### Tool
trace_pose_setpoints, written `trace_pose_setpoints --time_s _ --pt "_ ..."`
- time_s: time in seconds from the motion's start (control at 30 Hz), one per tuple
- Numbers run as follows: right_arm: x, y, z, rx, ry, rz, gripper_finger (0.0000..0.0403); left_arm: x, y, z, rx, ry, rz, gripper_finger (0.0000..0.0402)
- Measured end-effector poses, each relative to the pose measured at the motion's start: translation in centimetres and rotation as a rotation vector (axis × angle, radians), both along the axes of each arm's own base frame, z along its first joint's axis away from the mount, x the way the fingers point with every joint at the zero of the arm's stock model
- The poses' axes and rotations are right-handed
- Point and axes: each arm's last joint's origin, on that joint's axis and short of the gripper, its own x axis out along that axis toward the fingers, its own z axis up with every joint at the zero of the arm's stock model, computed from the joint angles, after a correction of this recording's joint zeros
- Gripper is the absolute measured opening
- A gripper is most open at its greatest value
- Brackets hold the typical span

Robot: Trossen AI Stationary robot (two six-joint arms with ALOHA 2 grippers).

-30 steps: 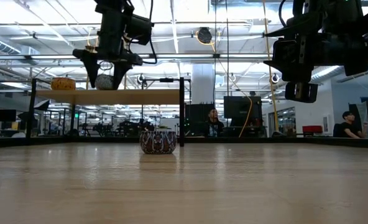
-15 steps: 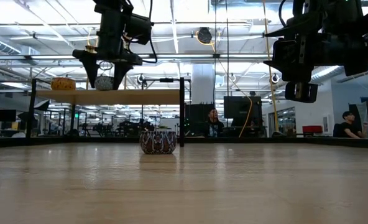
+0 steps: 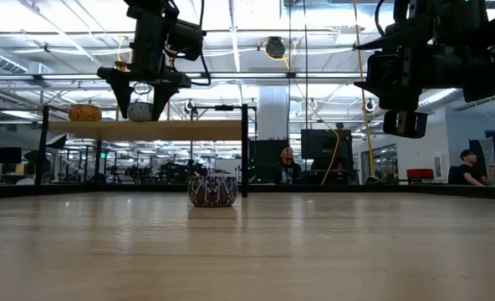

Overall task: Pick & Place candle stick holders
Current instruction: Put the blue scented candle on the shelf

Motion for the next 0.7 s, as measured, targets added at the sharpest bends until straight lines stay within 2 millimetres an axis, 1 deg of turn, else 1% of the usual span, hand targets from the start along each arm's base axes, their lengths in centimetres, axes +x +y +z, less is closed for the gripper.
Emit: trace_pose_setpoints --time_s 0.1,0.2,0.37,0.47,0.63,0.7 --pt "0.00 0.00 -0.01 0.000 0.000 0.000 0.0192 0.02 0.03 -0.02 0.009 0.005 -0.006 0.0301" --pt "0.00 0.00 -0.01 0.000 0.000 -0.001 0.0192 0.04 0.05 -0.03 0.013 0.004 -0.008 0.0295" --pt "0.00 -0.01 0.00 0.000 0.000 -0.004 0.0192 0.06 0.12 -0.04 0.018 0.002 -0.008 0.0323" --pt "0.00 -0.01 -0.01 0.000 0.000 -0.004 0.0192 0.07 0.15 -0.04 0.025 0.004 -0.010 0.0328" --pt "0.00 -0.01 0.00 0.000 0.000 -0.004 0.0192 0.14 0.24 -0.04 0.039 -0.001 -0.017 0.0298" --pt "0.00 -0.01 -0.01 0.000 0.000 -0.004 0.0192 0.14 0.34 -0.05 0.043 -0.004 -0.015 0.0292"
